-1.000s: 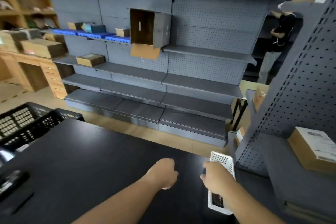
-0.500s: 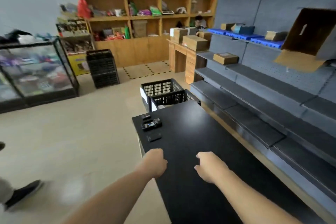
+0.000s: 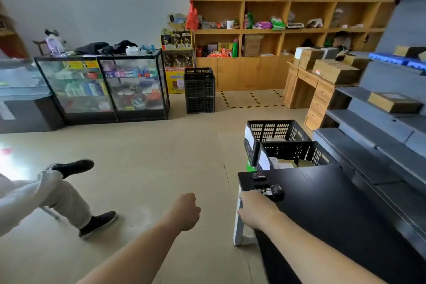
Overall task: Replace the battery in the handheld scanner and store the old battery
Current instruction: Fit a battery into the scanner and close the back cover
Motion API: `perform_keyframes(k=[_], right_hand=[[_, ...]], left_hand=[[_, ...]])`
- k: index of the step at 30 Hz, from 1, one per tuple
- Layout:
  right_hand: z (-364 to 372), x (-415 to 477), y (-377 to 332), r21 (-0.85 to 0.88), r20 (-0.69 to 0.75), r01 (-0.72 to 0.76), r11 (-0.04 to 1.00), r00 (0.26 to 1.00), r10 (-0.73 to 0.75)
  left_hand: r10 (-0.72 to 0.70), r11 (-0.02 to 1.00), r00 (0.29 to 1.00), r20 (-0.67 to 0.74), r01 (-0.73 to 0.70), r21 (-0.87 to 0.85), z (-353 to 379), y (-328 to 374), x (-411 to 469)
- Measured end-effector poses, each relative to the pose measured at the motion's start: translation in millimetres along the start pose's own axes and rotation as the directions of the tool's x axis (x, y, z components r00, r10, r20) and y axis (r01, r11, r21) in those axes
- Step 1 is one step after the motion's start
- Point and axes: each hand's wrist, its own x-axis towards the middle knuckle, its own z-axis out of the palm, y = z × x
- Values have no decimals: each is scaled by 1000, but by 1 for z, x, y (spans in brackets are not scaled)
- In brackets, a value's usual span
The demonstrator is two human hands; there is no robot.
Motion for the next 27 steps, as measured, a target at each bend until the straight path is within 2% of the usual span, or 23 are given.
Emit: perform_keyframes(k=[7,17,22,27], right_hand=[[-23,121,-44,29,-3,-1,1000,1000,1],[-55,282,-79,25,24,50,998,998,-51],[-76,368,-70,31,52,61,998,997,-62],[-101,427,-33,58,61,7,998,998,-10]], left_hand=[[-29,1000,1000,6,29,5,-56,-45,111],[-68,997,998,12,69,-33,-101,-67,242],[-80,997,996,31,81,-9,-123,-48,324],[17,999,999,36,-19,43,-136,-2,406]])
